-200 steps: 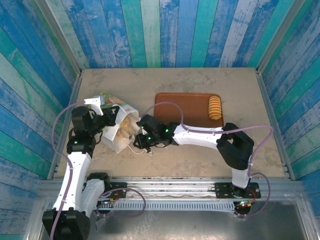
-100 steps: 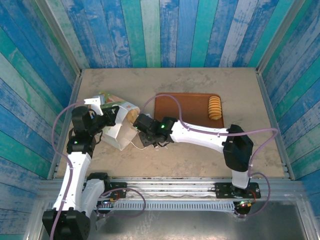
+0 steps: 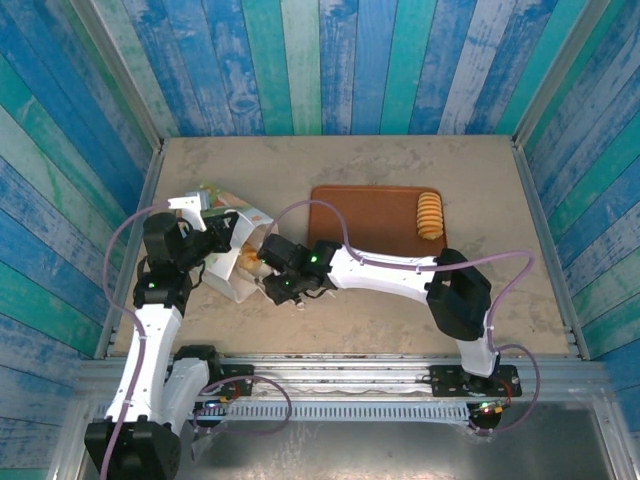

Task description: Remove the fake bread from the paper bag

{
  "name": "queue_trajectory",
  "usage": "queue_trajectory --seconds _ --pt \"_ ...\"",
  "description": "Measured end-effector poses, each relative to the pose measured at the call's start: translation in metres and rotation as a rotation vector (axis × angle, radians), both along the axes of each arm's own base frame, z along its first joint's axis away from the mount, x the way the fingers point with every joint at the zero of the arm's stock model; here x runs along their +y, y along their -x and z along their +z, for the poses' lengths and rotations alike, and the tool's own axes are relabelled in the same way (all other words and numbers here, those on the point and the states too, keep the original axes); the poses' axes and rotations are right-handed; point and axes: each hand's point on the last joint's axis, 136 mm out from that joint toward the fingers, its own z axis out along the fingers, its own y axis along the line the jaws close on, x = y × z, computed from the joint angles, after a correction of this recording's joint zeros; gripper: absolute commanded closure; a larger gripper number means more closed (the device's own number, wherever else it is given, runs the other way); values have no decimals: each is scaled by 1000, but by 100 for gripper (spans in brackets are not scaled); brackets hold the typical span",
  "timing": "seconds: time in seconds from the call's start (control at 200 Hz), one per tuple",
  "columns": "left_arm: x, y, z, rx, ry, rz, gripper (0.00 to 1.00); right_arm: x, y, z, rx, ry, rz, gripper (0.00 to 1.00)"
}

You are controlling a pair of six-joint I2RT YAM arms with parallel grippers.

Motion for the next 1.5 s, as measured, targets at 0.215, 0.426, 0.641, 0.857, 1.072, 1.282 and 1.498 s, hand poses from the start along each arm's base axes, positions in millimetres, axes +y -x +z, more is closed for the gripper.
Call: queue_trajectory --seconds 0.215,0.426,0.641,0.857,1.072,1.282,1.498 --pt "0 0 1 -3 0 1 100 2 4 6 2 -33 21 43" --pt "0 0 1 -3 0 2 100 -9 -1 4 18 -39 -13 42" --pt "0 0 1 -3 0 2 100 -11 -9 6 36 -52 -28 44" --pt "0 0 1 -3 0 2 100 5 -11 4 62 -73 -20 48" --pt "0 0 1 -3 0 2 100 4 -10 -4 74 -53 -21 54" --pt "0 0 1 -3 0 2 100 4 -9 -4 71 -53 -12 67" --pt "-3 2 2 -10 8 -21 100 -5 0 3 72 -81 11 69"
